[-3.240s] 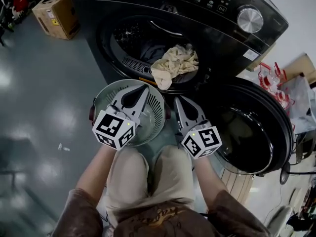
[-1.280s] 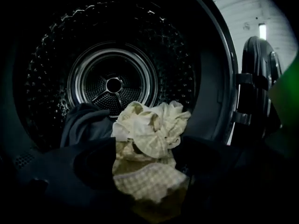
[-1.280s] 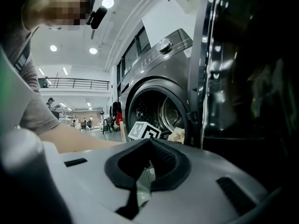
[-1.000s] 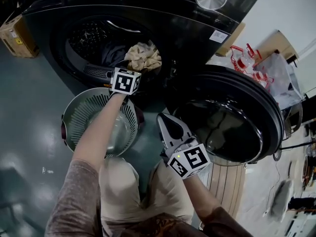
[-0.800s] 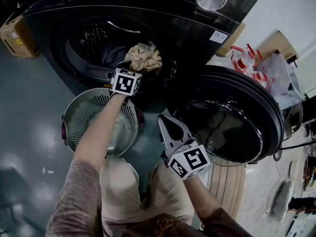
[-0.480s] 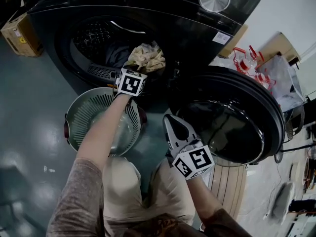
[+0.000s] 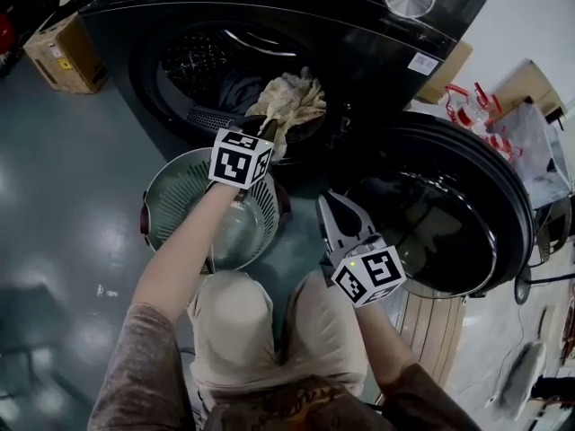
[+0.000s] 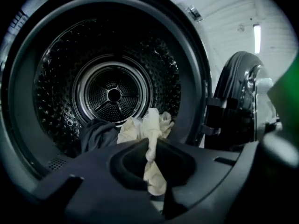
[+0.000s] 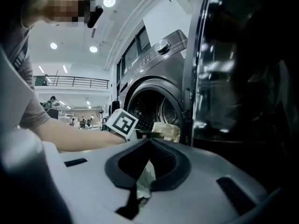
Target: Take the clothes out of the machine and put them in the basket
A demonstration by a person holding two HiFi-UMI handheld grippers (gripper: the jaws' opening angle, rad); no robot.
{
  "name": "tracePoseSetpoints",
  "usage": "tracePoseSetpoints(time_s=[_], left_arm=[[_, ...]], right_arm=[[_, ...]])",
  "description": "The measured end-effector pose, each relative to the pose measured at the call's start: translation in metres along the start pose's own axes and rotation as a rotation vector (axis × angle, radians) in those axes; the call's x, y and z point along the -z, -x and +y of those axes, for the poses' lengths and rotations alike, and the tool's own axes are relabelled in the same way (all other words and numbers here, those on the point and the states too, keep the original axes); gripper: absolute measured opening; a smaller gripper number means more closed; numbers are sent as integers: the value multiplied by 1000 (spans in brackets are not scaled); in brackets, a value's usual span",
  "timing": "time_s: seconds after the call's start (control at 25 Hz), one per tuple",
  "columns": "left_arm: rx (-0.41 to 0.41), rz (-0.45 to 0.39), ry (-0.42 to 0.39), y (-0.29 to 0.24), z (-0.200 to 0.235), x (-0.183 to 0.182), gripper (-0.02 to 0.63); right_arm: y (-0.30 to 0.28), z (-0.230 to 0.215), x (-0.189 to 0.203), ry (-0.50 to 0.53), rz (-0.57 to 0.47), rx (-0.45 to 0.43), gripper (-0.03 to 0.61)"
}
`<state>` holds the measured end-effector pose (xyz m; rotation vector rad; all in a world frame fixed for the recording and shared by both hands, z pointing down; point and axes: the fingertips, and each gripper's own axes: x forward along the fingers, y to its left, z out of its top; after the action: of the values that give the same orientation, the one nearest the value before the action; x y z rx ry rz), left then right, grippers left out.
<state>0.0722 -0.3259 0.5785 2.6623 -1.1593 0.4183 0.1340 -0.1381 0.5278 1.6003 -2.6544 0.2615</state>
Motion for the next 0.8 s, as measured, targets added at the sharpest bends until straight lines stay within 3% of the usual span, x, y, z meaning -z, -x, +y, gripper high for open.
tracePoseSetpoints(time_s=[0.56, 0.8], left_arm=[[-56, -37, 129, 138, 1, 33, 28], [-128, -25, 103, 198, 9, 47, 28]], right_arm=[[-35, 28, -1, 8, -16, -109, -3], [-48, 44, 0, 2, -21, -159, -3]])
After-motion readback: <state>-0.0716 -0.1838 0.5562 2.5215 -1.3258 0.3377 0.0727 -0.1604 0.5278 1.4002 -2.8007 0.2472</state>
